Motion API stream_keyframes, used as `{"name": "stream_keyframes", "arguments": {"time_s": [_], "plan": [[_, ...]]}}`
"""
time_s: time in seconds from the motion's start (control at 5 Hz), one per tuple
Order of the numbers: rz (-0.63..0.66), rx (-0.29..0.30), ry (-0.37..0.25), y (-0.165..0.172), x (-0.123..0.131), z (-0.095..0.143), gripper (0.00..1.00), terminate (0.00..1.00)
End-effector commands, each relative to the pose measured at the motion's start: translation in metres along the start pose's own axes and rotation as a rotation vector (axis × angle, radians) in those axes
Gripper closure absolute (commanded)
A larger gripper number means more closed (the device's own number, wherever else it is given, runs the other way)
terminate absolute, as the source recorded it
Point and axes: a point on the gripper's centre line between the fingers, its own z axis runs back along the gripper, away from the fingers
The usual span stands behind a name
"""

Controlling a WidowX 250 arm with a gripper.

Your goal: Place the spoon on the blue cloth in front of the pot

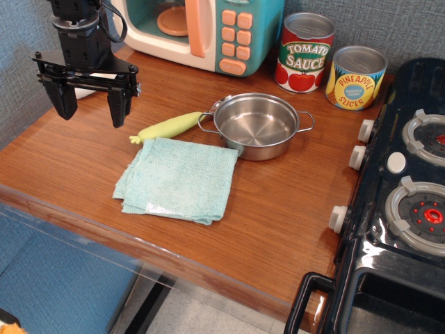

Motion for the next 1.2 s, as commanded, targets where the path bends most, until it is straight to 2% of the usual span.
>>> {"name": "stream_keyframes", "arguments": {"time_s": [0.0, 0.2, 0.8, 1.0], "plan": [[0.000, 0.000, 0.000, 0.000, 0.000, 0.000, 0.00, 0.00], [-0.006, 0.018, 0.007, -0.006, 0.002, -0.004, 0.00, 0.00], [-0.083, 0.021, 0.037, -0.045, 0.032, -0.021, 0.00, 0.00], [-0.126, 0.050, 0.040, -0.055, 0.041, -0.028, 0.00, 0.00]]}}
